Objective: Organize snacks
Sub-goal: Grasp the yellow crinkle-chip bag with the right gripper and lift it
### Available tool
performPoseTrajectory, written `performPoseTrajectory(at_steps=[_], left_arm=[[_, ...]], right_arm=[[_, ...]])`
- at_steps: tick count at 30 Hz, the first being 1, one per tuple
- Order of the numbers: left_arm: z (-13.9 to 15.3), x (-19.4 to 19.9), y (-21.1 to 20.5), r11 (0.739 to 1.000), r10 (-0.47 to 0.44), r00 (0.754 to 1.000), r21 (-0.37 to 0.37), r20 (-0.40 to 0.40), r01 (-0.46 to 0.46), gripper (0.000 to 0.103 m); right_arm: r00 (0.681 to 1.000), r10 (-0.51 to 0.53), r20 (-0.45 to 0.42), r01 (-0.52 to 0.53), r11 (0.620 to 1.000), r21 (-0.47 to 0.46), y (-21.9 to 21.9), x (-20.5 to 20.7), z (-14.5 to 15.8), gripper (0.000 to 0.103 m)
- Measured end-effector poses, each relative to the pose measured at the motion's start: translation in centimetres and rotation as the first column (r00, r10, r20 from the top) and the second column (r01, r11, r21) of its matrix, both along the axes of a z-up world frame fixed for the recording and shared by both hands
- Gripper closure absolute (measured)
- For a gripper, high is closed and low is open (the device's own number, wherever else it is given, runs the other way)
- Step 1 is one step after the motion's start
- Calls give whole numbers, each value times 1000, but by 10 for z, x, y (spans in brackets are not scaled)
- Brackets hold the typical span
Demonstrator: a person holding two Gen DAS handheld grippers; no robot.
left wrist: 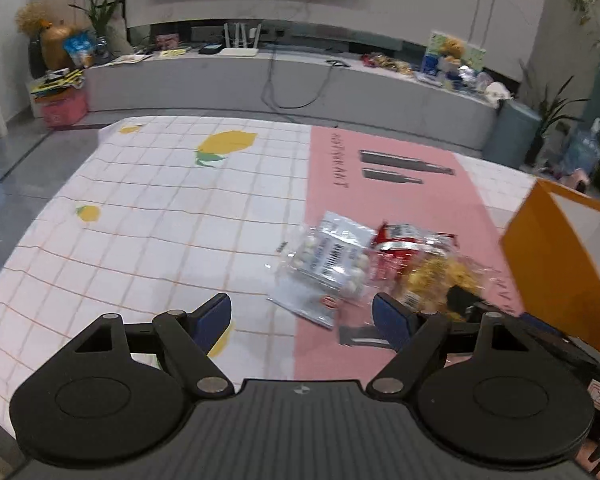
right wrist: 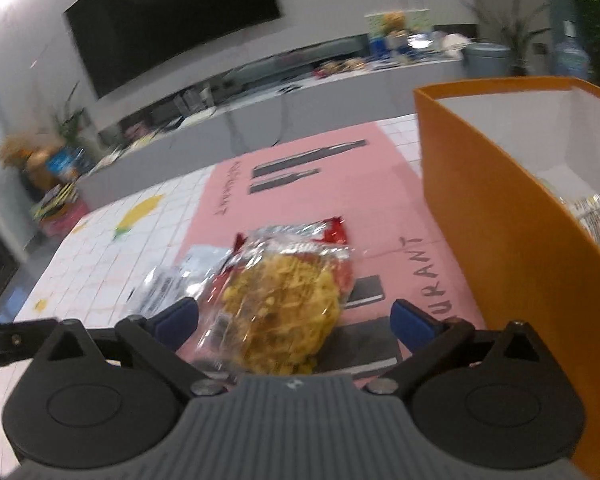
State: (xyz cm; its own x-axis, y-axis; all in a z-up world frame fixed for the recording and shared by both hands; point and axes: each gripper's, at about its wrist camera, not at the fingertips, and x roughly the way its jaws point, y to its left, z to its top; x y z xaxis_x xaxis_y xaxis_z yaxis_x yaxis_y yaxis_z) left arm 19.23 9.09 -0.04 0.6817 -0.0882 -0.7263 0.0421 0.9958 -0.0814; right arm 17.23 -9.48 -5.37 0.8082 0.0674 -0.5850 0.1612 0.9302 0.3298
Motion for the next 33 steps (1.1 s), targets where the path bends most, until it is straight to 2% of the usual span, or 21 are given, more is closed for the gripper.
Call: performPoseTrajectory(at_steps=[5,8,11,17,22,23,24,26,30,33], left_arm=[[-1,6,12,999,11,1000,-34,-12,-12,9],[-6,6,19,997,19,999,-74,-45,-23,9],[-10,10,21,994,12,996,-108,-84,-21,9],[-12,13,22,993,22,995,-109,-94,-32,9],[-13,15,24,993,29,994,-107,-103,-40,9],[-13,16,25,994,31,994,-105,-101,-41,9],[-13,17,25,994,33,994,-102,-100,-43,9],[-14,18,25,994,34,994,-98,-102,-44,9],[-17,20,23,994,30,991,-97,-128,-43,9],[-17,18,21,996,21,992,-85,-121,-32,9]], right_arm=[[998,-58,-27,59,998,34,2,18,-19,3],[995,-80,-53,83,995,57,6,23,-25,3],[996,-79,-38,80,996,32,14,26,-26,3],[994,-107,2,107,994,8,23,34,-33,3],[996,-90,18,90,996,-24,27,40,-36,4],[996,-88,21,89,995,-36,29,39,-36,6],[996,-84,25,85,995,-55,30,38,-37,15],[996,-75,48,78,996,-53,32,33,-36,22],[997,-66,51,70,994,-84,33,26,-34,27],[997,-72,34,74,996,-52,27,20,-28,30]])
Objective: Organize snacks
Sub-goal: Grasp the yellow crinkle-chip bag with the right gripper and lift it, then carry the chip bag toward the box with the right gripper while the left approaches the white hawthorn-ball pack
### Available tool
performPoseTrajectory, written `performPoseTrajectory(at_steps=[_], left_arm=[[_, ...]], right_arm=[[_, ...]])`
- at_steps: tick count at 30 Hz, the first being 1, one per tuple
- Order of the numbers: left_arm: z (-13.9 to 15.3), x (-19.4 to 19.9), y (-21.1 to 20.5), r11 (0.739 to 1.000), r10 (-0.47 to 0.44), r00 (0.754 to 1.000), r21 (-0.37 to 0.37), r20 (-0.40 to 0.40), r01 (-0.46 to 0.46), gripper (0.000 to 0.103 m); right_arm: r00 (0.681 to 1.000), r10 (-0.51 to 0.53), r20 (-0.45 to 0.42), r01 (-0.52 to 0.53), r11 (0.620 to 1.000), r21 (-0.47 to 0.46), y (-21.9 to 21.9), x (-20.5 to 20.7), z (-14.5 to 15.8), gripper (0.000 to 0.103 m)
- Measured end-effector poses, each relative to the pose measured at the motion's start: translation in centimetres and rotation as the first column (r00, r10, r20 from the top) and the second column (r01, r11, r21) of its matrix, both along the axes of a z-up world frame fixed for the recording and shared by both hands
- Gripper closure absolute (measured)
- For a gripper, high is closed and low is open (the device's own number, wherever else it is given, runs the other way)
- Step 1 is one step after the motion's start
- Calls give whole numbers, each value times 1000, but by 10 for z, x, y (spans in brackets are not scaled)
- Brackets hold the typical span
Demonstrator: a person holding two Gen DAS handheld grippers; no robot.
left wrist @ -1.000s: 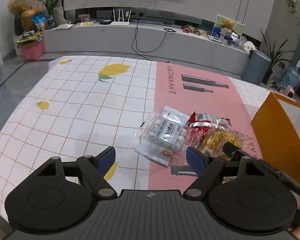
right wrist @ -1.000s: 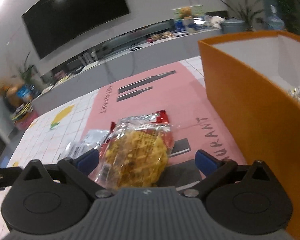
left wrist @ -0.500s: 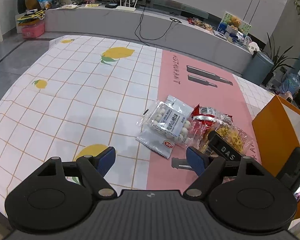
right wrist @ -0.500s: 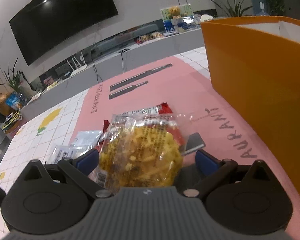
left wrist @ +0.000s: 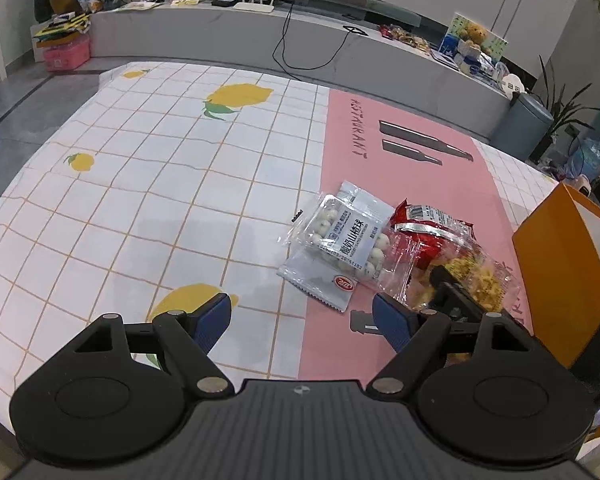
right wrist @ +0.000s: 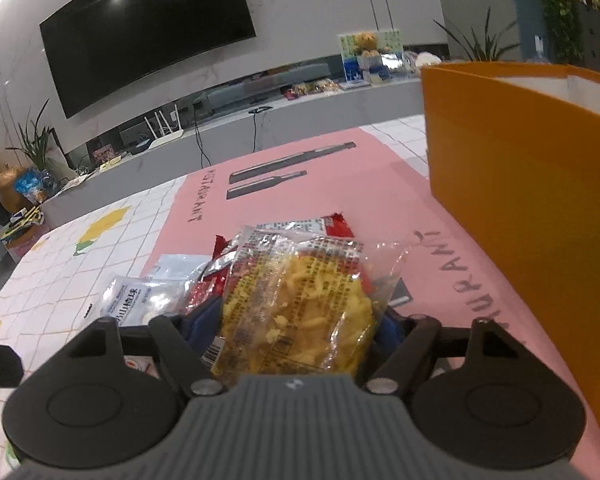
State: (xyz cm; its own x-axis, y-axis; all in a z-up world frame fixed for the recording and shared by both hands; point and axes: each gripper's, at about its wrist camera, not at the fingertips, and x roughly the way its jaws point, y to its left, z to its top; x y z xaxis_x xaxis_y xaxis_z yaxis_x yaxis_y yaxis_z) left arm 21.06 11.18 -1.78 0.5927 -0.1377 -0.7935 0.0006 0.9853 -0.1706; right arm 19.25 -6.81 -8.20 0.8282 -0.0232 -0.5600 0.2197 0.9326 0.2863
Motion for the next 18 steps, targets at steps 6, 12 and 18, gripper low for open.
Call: performPoseTrajectory(at_steps=[6,12,18], left_arm=[[-3,2,-4,999,3,1000,45,13,-4,9],[0,9,-11,997,-29,998,79,50,25,9],[-8,25,0,993,15,996,-118,-87,-25,9]], right_arm=[[994,107,-2,-106,993,59,-16,-18,33,32],[967,235,96,-240,970,43,-37,-49,78,33],[957,258,131,-261,965,4,-59,-72,93,34]])
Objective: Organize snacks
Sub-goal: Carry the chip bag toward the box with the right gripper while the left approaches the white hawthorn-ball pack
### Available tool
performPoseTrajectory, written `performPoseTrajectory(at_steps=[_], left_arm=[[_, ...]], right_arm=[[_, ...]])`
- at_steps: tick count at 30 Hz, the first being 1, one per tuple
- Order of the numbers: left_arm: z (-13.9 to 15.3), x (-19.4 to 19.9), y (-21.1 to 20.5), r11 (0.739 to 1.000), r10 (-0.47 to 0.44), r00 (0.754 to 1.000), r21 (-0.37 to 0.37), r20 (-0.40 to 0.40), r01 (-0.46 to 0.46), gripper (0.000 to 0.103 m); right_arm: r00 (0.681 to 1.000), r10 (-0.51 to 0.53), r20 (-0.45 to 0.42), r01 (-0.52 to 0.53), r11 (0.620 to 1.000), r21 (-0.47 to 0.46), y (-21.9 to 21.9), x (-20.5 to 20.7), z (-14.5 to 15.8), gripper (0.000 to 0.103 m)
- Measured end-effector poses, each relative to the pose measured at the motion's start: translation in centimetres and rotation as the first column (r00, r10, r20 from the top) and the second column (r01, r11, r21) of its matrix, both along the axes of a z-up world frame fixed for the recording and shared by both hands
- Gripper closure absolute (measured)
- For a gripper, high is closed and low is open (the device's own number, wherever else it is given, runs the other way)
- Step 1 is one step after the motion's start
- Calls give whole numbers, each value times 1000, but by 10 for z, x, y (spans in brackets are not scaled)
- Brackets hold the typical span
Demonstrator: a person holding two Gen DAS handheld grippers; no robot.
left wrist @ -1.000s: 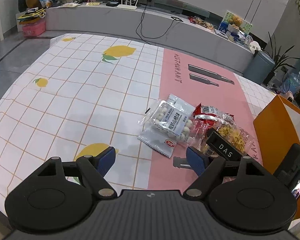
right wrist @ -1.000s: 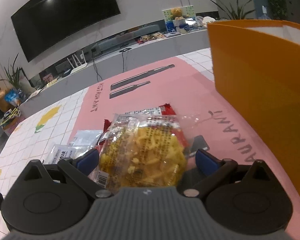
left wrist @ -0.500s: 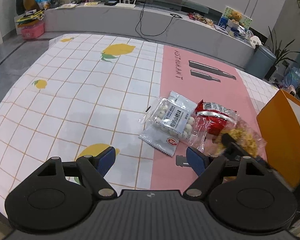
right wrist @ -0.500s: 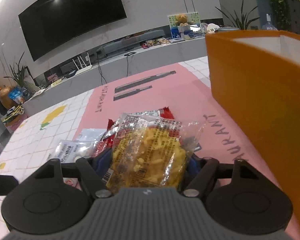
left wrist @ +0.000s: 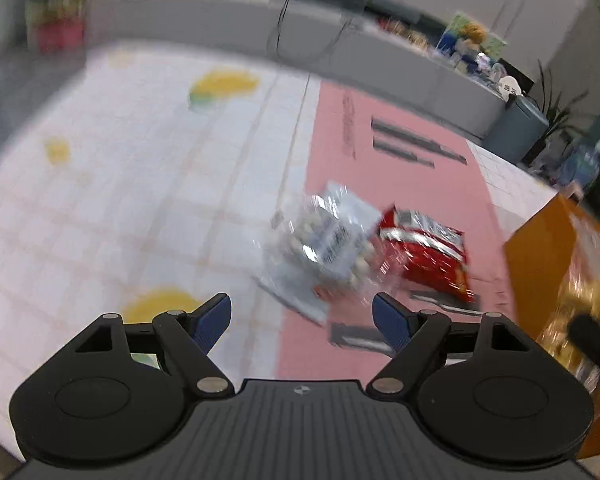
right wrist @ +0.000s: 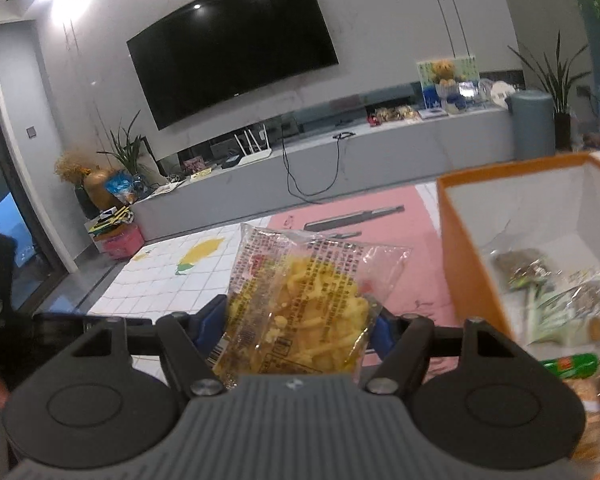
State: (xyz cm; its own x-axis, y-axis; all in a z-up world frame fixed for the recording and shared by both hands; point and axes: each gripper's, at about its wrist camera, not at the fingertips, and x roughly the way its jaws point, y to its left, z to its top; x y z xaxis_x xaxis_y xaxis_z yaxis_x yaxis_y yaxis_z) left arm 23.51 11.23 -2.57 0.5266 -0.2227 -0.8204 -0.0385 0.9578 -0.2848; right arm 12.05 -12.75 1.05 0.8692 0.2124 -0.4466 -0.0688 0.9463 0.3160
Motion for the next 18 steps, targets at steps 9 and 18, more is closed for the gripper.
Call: performPoseTrajectory(at_steps=[9,18], left_arm=[[-7,25,9,965,206,962,-128,-180,-231,13],[-9,49,-3,871,403,868,-169,-289,-460,22]], right_arm=[[998,22,-53,-20,999,42,-5,6,0,34],[995,13,-101,-9,999,45,-9,14,0,34]])
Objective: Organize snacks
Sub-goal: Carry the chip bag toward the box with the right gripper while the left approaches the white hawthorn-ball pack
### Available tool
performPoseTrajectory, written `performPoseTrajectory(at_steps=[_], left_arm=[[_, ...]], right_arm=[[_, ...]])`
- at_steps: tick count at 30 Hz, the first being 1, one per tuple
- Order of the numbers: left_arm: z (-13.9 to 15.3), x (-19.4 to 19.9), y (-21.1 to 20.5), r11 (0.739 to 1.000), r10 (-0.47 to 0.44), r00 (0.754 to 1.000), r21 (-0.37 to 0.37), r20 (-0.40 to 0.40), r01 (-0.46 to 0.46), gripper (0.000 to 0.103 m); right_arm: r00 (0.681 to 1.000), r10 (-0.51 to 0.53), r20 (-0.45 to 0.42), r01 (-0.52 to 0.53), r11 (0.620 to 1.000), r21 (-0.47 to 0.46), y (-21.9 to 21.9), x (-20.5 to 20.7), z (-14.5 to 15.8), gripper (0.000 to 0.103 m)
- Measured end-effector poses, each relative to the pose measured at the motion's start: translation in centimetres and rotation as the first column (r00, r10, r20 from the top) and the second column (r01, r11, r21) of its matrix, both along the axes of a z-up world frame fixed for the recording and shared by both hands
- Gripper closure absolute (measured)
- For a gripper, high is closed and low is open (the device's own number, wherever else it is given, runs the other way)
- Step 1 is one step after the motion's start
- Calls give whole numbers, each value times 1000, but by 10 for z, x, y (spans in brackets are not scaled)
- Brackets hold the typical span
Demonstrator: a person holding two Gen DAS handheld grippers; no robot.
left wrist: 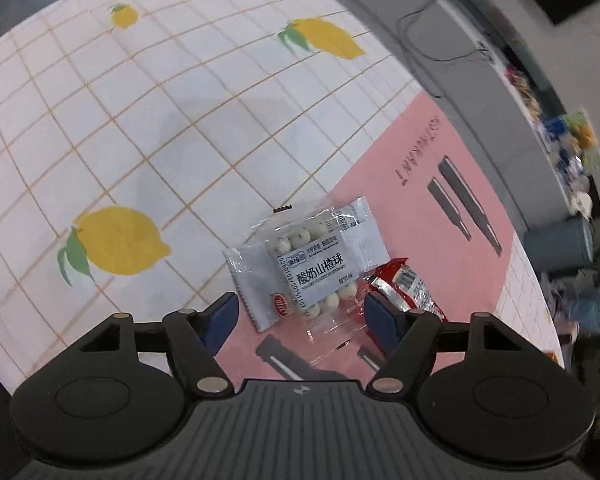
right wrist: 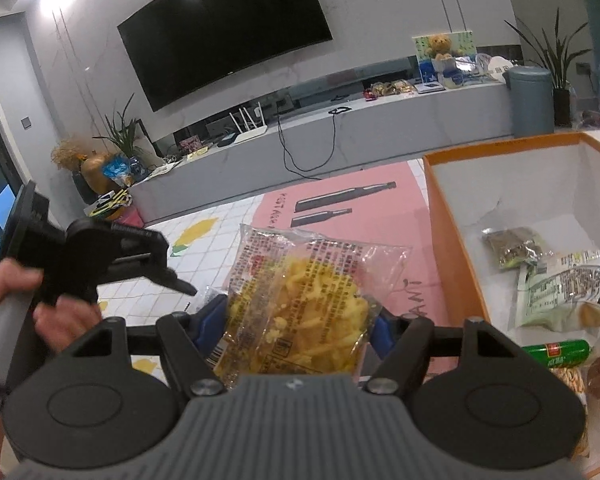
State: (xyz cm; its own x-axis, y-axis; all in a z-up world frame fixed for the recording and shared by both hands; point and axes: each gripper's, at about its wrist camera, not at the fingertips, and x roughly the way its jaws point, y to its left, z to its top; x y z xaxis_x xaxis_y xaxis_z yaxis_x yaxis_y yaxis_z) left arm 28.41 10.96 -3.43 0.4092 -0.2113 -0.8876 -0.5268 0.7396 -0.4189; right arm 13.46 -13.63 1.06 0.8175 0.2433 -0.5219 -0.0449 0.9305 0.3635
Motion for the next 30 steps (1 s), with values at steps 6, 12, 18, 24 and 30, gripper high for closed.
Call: performPoseTrajectory(at_steps=[6,12,18,24,30], left_arm=[[-5,26,-5,999,-7,986,33,-167,12,36],[-1,42,-18,997,0,983,78,-182,14,36],[-16,56,-26,991,11,968,133,-250,23,36],[-23,66,-18,993,51,962,117,-267,-21,36],[-16,71,-23,994,51,968,109,-244,-25,27]], right_arm=[[1000,1,-31,-2,1000,-17,0,2,-3,34],[999,12,-31,-14,999,-38,4,3,-2,34],[999,14,-35,-15,999,-48,4,3,-3,35],[999,10,-36,-12,999,-41,3,3,-3,35],[999,14,-49,-16,999,-39,4,3,-5,35]])
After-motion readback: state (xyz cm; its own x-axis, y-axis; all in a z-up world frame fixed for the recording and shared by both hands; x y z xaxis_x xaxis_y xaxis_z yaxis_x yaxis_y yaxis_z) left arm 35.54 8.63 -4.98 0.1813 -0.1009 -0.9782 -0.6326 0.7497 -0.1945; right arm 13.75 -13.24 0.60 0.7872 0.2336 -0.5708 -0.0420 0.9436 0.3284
